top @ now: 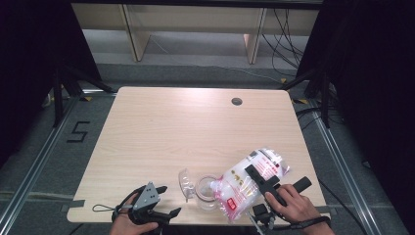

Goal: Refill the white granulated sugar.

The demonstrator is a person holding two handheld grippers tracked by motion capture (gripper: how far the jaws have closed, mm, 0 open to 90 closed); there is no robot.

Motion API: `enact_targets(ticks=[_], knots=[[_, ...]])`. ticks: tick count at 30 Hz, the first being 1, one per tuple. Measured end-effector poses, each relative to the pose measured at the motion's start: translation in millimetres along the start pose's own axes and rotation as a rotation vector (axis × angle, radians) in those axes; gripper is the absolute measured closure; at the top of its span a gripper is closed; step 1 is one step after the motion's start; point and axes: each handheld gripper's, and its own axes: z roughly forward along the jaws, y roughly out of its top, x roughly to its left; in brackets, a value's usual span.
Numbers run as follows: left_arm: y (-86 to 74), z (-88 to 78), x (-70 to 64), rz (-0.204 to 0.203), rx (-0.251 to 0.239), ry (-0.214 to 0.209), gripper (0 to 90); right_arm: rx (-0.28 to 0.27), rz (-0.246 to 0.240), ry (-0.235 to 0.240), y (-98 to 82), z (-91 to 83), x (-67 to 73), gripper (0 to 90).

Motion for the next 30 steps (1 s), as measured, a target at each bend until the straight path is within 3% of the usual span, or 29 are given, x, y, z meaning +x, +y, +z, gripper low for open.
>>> enact_targets(ticks=[12, 14, 30], knots=[[0.0, -0.1, 0.2, 0.004, 0.003, 0.002, 16.1, 0.003, -0.033, -0.012, -0.7, -0.6, -2.2, 51.9], [0.0, 0.0, 0.1, 0.003, 0.002, 0.001, 16.1, 0.001, -0.017, -0.006, -0.4, -0.9, -1.4, 52.0], [0.0, 0.2, -0.1, 0.002, 0.001, 0.0, 16.1, 0.002, -0.027, -0.007, -0.6, -1.7, -2.5, 52.2]])
